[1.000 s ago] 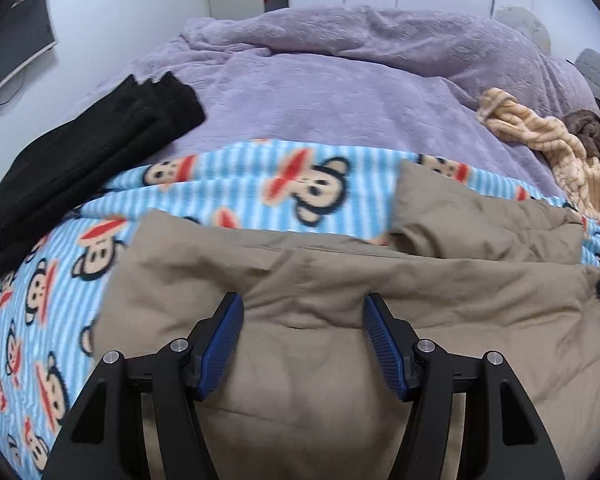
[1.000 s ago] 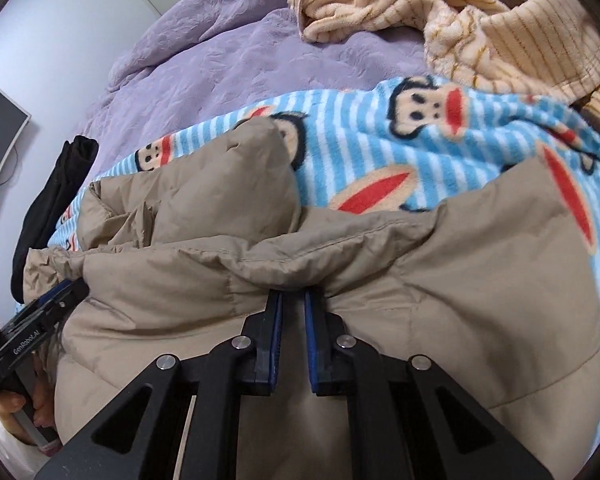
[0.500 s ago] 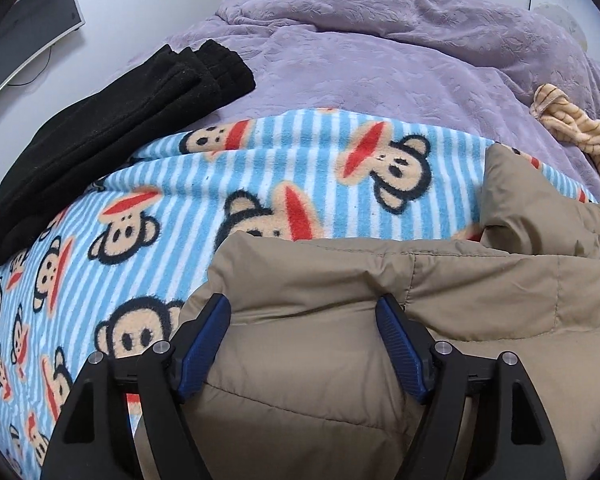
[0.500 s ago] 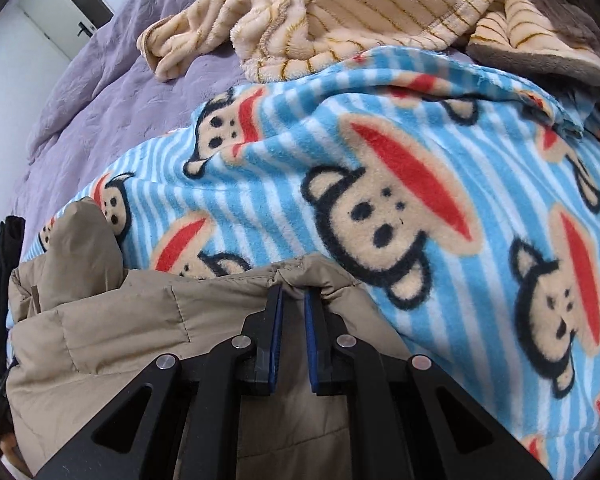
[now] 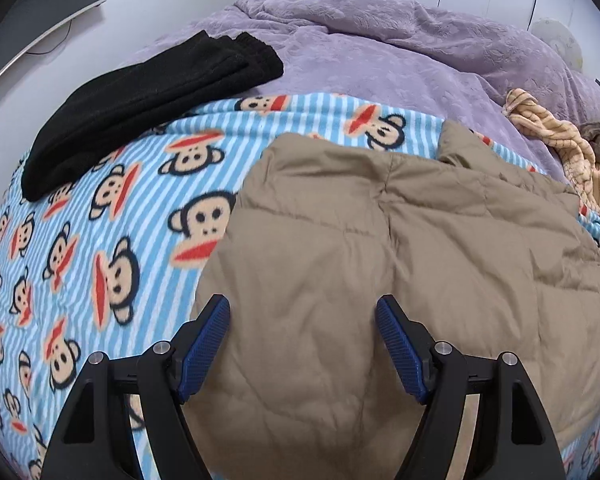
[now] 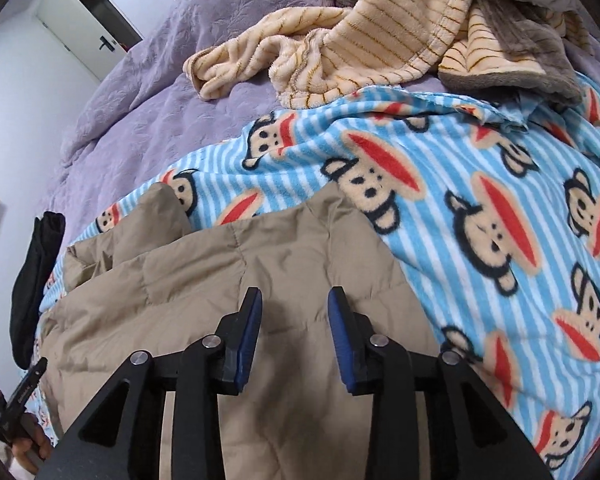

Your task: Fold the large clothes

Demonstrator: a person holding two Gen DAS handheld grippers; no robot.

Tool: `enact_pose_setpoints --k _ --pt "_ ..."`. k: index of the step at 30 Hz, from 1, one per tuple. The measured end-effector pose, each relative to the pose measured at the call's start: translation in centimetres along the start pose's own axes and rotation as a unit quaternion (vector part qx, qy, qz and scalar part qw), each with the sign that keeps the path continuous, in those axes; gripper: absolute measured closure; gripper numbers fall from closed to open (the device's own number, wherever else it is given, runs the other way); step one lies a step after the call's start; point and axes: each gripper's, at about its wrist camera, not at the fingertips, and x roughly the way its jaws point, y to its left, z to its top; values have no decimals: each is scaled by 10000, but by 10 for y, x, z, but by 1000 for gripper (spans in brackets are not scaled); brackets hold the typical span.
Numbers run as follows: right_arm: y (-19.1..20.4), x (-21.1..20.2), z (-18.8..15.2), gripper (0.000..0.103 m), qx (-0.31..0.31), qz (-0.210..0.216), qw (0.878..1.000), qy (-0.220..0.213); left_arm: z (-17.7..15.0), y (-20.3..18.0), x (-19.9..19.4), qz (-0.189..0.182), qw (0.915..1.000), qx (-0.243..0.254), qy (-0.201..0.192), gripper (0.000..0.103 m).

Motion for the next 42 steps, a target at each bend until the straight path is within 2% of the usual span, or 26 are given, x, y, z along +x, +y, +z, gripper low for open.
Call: enact_pose_setpoints --k 8,11,14,17,19,20,27,28,33,36,38,42 --pt "-6 -36 -69 51 105 194 9993 295 -55 -6 -19 -184 9988 26 444 26" --pt "-9 -46 -93 49 172 259 9988 388 -66 -6 -27 -265 9982 -40 537 26" --pt "-15 -55 -113 39 349 341 9977 470 -74 -7 -31 -306 9975 -74 631 26" --pt "-19 -59 -127 38 497 388 9962 596 -79 -6 -32 -365 9965 -171 733 26" --pt "-21 -61 -135 35 548 413 9954 668 -82 -5 -34 -335 9964 -214 747 12" --pt "-21 -60 -138 32 578 434 9950 695 -84 -4 -35 -282 9966 -247 735 0" --pt "-27 -56 -149 28 900 612 9910 783 -92 -2 -34 -260 9965 -205 771 0" --pt "-27 -56 -151 23 929 640 9906 779 -93 1 -32 -298 9960 -266 802 0" --pt "-29 -49 -152 23 1122 821 9869 823 -95 20 -27 -568 9917 -695 918 0" --pt "-32 -43 -152 19 1320 1048 9823 813 -95 27 -26 -661 9906 -804 884 0" --pt "-35 -41 -152 9 1438 1256 9785 786 -96 32 -23 -771 9887 -906 910 0" --pt "-37 -33 -151 9 1599 1490 9719 870 -97 40 -15 -840 9840 -1185 1033 0"
